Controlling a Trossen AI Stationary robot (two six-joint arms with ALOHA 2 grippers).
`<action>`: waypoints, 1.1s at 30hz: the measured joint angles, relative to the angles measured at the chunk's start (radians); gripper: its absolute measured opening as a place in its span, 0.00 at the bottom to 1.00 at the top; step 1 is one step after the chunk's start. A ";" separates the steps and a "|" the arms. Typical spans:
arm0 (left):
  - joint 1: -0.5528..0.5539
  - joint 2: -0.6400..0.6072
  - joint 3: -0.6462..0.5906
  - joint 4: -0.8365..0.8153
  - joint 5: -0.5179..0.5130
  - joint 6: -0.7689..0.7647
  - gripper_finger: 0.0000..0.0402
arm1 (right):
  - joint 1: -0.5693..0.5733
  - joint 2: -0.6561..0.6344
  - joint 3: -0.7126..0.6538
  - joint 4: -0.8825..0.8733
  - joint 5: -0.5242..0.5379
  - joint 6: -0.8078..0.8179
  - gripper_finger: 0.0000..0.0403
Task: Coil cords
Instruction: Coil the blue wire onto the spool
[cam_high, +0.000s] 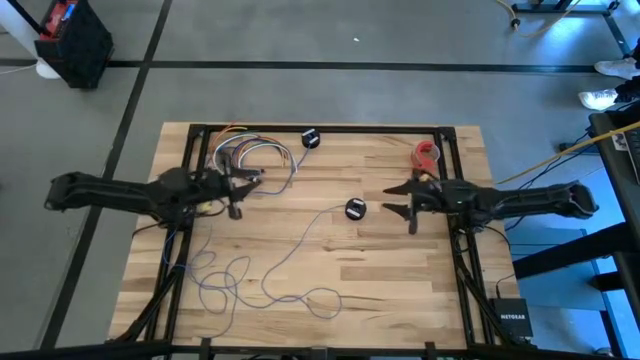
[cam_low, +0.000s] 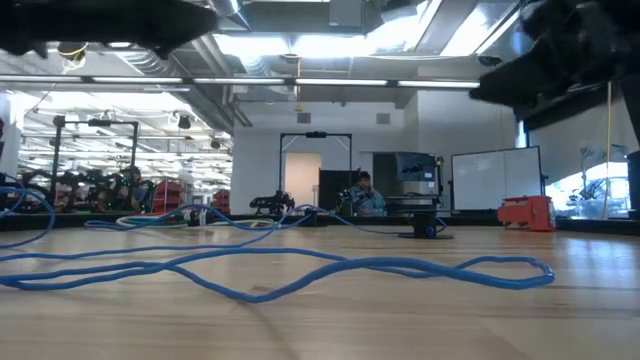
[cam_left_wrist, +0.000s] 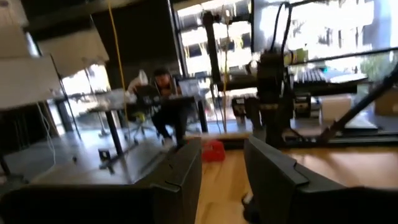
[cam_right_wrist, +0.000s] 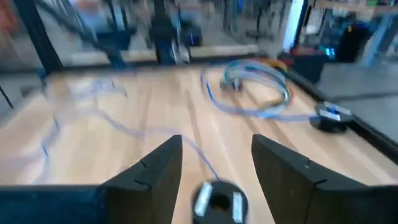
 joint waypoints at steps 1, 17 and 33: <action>-0.001 0.044 0.017 -0.002 0.000 -0.004 0.28 | 0.000 0.046 0.016 -0.013 -0.002 -0.011 0.49; -0.022 0.338 0.083 0.008 0.001 0.035 0.28 | 0.260 0.788 0.185 -0.034 0.499 -0.415 0.49; -0.022 0.337 0.083 0.130 0.000 0.107 0.28 | 0.262 1.060 0.286 0.068 0.690 -0.533 0.42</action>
